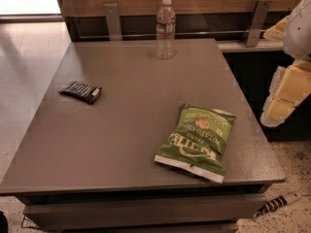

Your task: Pick rxbar chocolate

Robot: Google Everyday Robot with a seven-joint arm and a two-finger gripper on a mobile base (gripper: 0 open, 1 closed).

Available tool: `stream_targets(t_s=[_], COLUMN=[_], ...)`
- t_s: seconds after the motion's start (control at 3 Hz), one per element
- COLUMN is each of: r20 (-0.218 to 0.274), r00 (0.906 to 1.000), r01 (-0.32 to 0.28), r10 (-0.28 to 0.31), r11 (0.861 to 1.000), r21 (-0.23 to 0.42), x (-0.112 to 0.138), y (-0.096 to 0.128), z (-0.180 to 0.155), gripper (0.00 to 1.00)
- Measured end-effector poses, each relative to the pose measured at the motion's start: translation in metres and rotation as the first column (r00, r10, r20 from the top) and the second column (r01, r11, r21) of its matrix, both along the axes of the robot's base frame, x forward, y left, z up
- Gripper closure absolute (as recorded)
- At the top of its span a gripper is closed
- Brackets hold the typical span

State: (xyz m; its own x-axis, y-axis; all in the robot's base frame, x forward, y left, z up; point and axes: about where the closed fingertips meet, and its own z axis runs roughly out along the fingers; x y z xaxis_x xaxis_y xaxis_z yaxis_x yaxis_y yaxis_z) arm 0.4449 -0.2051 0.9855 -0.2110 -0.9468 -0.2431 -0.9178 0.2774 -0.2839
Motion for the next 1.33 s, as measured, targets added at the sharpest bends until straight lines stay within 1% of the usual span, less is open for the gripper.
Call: stream_targets(t_s=[0.33,0.67,1.0,1.33], r20=[0.016,0.04,0.094,0.141], r00=[0.9999,0.9985,0.9896,0.9748], r01=[-0.01,-0.048,-0.142,-0.223], r10=[0.007,0.036,0.108,0.172], r11=[0.986,0.934,0.848,0.783], r21=[0.168,0.355,0.511,0.581], x=[0.023,0.04,0.053,0.06], y=[0.046,0.099,0.166,0.22], z=[-0.022,-0.04,-0.047,-0.049], gripper=[0.0,0.0,0.0,0.0])
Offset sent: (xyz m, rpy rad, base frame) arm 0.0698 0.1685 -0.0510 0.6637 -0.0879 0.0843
